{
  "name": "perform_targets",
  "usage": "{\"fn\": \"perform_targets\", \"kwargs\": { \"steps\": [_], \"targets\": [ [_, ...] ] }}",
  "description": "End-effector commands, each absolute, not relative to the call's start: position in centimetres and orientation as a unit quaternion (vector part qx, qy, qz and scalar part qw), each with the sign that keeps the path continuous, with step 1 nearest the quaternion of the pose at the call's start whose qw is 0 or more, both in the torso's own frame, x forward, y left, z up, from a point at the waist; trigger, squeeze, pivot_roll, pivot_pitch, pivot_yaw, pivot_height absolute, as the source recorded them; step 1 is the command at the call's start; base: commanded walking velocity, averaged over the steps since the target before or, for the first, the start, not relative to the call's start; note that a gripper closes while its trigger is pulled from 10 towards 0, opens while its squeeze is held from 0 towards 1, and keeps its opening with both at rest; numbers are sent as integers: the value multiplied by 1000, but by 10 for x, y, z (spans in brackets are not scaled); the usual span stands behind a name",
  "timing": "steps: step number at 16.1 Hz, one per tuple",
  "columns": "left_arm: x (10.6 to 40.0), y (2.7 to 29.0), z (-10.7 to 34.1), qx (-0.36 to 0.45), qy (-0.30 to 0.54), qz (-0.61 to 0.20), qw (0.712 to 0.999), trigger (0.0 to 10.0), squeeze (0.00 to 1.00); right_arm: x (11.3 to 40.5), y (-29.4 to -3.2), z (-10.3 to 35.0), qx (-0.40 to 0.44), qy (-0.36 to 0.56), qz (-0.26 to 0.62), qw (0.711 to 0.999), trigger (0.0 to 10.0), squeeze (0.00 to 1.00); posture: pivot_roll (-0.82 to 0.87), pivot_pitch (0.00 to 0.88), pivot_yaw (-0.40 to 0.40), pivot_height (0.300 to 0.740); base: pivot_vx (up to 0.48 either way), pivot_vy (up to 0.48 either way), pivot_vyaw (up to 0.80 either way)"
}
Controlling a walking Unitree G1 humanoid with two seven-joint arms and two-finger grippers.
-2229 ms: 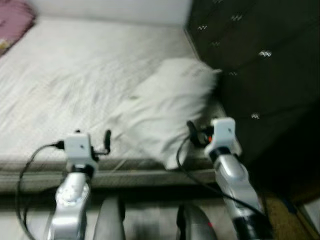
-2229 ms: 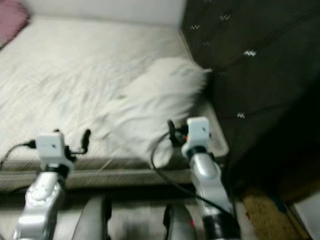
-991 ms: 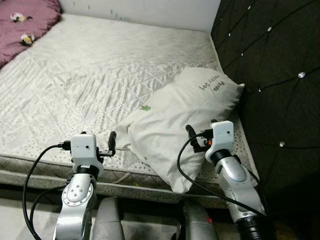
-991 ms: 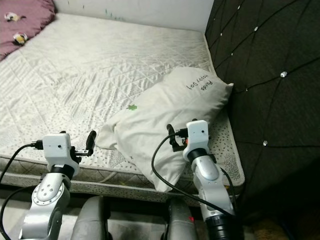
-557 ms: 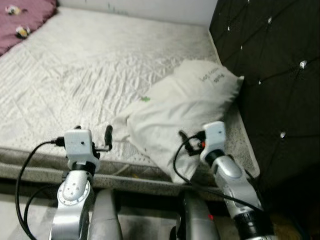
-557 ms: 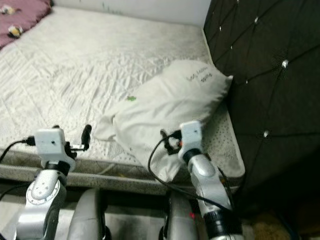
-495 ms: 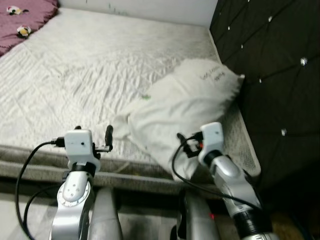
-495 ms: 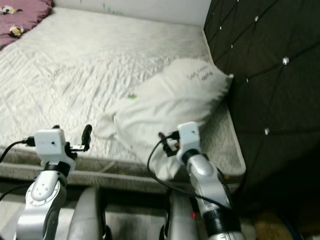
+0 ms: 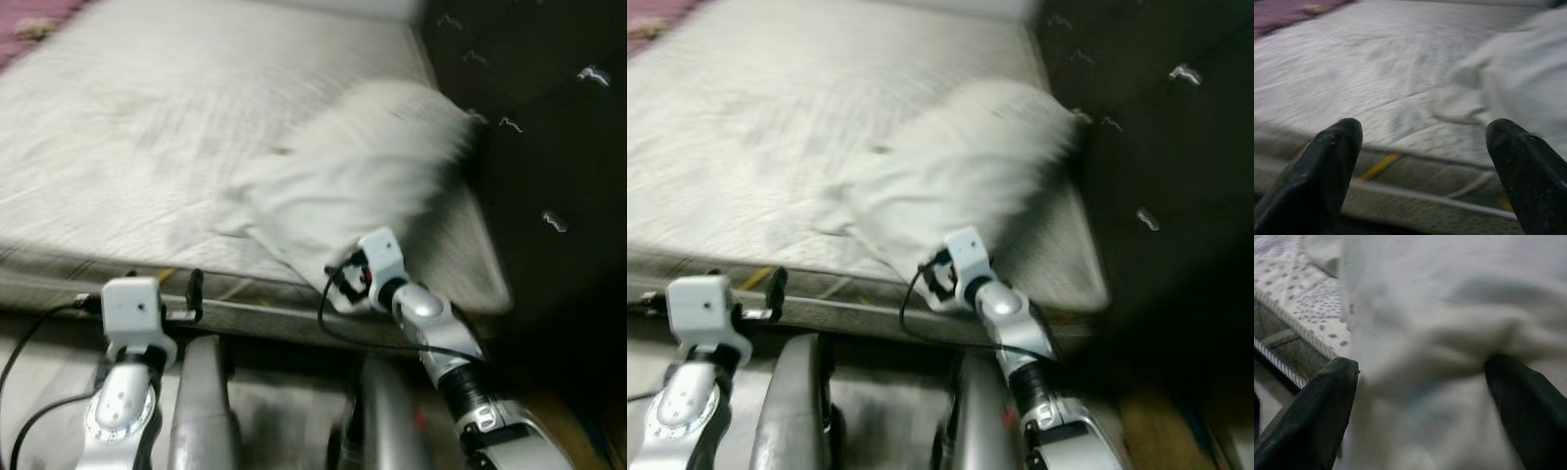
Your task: Clean up the room
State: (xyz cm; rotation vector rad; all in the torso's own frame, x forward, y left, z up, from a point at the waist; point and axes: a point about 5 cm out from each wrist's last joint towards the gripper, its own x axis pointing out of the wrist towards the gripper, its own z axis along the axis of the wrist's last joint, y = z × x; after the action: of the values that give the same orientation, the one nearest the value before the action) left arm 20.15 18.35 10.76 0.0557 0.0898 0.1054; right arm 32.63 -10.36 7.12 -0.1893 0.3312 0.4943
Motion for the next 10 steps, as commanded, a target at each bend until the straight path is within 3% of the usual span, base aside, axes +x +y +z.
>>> {"fn": "perform_targets", "kwargs": {
  "steps": [1,6,10],
  "targets": [
    [201,182,105,30,59,46,997,10000,0,325,-100,65,-93,183,245,948,10000,0,139,121,-91,560,0,0,0],
    [198,180,106,27,71,42,996,10000,0,334,-91,67,-74,193,222,953,10000,0,143,122,-97,560,0,0,0],
    [197,182,105,27,71,45,996,10000,0,339,-117,80,-50,167,195,965,10000,0,136,114,-96,560,0,0,0]
  ]
}}
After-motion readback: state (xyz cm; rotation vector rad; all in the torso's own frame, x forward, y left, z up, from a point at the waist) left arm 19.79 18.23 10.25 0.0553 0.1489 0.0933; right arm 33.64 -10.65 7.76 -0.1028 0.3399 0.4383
